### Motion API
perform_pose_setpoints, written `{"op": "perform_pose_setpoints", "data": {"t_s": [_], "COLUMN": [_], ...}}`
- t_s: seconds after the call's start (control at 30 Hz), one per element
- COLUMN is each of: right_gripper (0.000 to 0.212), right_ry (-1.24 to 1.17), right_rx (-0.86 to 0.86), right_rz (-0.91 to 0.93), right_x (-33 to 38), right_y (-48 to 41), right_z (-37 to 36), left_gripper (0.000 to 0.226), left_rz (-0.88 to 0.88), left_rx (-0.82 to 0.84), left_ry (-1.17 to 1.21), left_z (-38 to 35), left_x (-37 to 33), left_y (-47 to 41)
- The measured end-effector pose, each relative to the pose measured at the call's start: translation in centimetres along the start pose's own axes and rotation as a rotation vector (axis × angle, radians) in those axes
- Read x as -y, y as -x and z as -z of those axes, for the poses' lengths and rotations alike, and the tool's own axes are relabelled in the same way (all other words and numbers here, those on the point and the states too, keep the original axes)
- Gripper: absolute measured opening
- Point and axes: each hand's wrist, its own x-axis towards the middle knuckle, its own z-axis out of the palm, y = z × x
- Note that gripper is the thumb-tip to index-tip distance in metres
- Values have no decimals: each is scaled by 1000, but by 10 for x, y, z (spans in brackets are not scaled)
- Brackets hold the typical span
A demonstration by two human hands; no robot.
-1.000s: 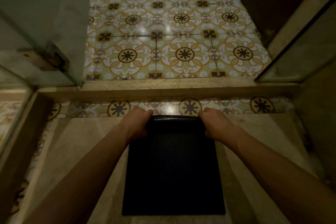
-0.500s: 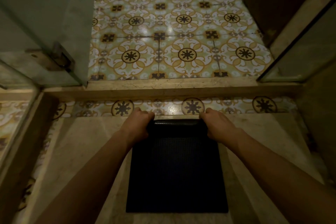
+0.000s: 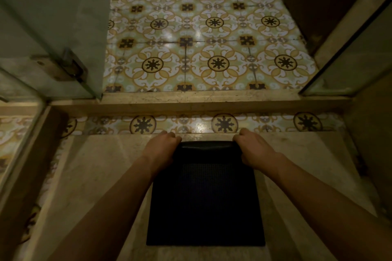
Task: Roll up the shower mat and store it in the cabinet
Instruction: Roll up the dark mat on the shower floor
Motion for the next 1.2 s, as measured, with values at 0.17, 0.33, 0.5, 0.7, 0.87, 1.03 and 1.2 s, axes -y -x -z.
{"op": "perform_pose_setpoints", "data": {"t_s": [0.17,0.33,0.5,0.7,0.87,1.03,1.2], "right_gripper": [36,31,34,24,30,29,34], "right_ry": [5,-5,3,26,30,-12,10], "right_rx": [66,-26,37,6,49,43,69], "right_rz": [21,-5,3,-13,-4,-34,-9], "right_x": [-1,4,2,6,4,7,8], "right_y": [-3,2,2,1,4,6,12], "right_z": [4,1,6,9,13,13,6], "left_gripper": [29,23,32,23,30,28,42], "left_rz": [38,10,95,68,102,118,12], "left_rx": [137,105,225,148,215,231,130], "left_ry": [-64,-154,-44,-38,69,135,102], "left_z": [8,6,13,12,15,16,11], "left_x": [-2,-5,-5,-5,-3,0,1], "left_y": [-3,-2,-7,-3,-2,-1,4]}}
